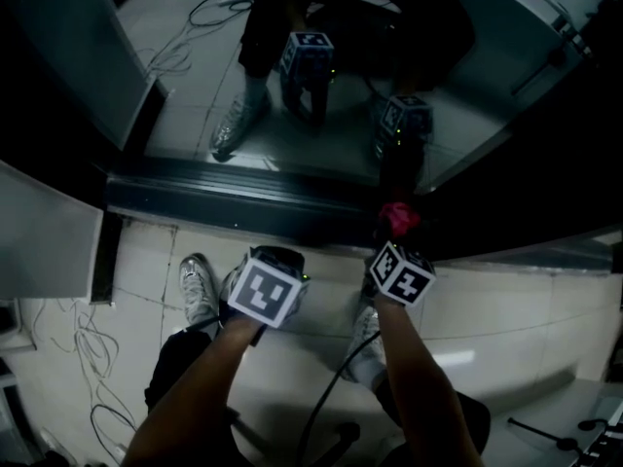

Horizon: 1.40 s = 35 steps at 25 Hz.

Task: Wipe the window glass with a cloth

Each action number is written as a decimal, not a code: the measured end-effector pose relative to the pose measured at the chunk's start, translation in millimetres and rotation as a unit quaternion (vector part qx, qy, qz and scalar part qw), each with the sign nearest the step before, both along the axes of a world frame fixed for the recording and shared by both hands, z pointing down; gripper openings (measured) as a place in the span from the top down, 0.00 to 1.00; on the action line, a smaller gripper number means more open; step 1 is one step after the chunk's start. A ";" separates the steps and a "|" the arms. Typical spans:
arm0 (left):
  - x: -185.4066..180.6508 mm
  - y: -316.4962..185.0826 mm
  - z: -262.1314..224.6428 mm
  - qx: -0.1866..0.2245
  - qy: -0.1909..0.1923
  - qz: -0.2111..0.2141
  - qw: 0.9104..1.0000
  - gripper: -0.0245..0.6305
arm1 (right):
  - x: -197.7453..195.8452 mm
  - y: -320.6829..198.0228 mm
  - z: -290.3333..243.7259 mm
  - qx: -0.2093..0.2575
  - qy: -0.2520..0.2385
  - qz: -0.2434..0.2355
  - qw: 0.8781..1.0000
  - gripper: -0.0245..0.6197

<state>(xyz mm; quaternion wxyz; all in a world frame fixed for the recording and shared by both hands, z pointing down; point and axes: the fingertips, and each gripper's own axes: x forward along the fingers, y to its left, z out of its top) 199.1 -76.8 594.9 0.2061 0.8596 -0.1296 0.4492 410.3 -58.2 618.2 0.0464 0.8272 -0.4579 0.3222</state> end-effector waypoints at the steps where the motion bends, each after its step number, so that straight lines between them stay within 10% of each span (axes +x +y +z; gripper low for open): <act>1: -4.3 -0.5 2.7 -0.003 -0.004 -0.003 1.000 0.96 | -8.9 -5.6 -0.5 0.002 -0.002 -0.014 1.000 0.78; 16: -34.7 -41.0 -50.9 0.052 0.085 -0.057 0.993 0.96 | -123.9 -58.0 -35.8 0.030 -0.010 -0.177 0.984 0.78; 35: -47.6 -11.2 -282.1 0.165 0.260 -0.064 0.949 0.96 | -214.6 16.2 -328.9 0.211 0.076 -0.262 0.939 0.78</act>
